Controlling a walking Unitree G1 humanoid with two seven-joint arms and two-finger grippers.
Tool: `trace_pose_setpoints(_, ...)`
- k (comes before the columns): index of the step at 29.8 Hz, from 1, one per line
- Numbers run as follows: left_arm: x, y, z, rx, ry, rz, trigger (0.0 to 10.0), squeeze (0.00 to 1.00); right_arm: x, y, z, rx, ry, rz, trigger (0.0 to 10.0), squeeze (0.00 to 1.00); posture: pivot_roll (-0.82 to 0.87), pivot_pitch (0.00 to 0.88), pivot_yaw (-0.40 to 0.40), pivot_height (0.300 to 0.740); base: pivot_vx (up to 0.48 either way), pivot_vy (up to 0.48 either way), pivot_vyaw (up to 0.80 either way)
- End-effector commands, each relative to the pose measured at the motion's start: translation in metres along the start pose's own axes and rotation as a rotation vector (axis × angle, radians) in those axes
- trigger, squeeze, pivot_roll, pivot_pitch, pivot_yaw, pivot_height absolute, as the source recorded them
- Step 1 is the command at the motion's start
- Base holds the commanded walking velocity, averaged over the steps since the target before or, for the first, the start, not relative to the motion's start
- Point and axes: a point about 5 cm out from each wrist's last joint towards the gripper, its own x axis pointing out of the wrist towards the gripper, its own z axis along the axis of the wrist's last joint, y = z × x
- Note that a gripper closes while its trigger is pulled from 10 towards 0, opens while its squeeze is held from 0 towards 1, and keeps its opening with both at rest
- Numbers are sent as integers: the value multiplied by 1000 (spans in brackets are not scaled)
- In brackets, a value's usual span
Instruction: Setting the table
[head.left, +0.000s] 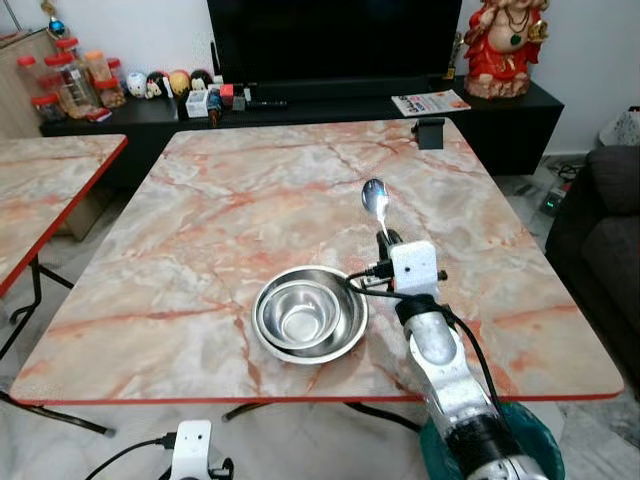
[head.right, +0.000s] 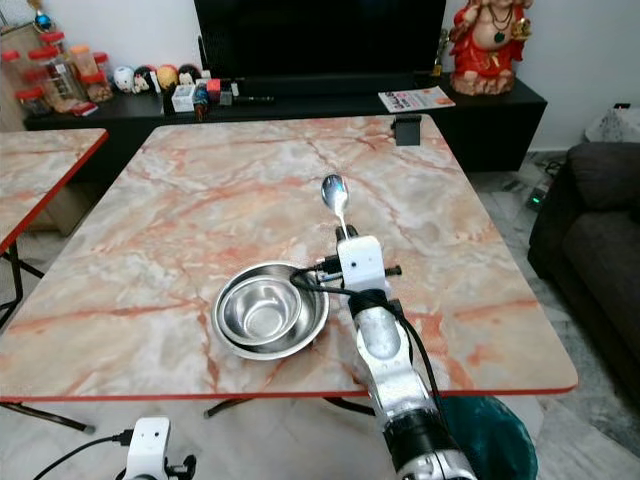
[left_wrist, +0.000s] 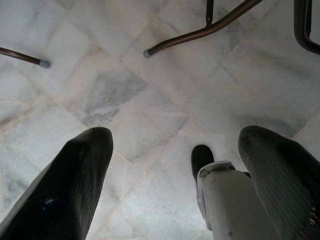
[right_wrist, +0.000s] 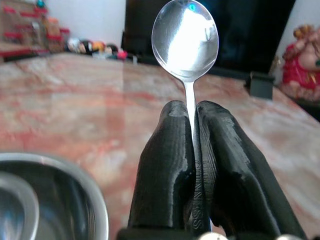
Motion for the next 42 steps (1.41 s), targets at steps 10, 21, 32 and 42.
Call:
trace_pose_setpoints(10, -1, 1, -4, 10, 17, -10, 10000, 0, -16, -12, -21, -66, 288, -78, 10000, 0, -64, 16, 72, 736, 0, 0, 0)
trace_pose_setpoints(21, -1, 2, -5, 11, 24, -7, 10000, 0, -26, -1, -27, -5, 425, -8, 10000, 0, -59, 15, 67, 736, 0, 0, 0)
trace_pose_setpoints(32, -1, 3, -4, 27, 26, -9, 10000, 0, -25, 3, -23, 63, 445, -20, 10000, 0, -59, 1, 72, 736, 0, 0, 0)
trace_pose_setpoints(42, 0, 3, -3, 25, 24, -8, 10000, 0, -23, 3, -28, 76, 466, -33, 10000, 0, -57, 6, 76, 736, 0, 0, 0)
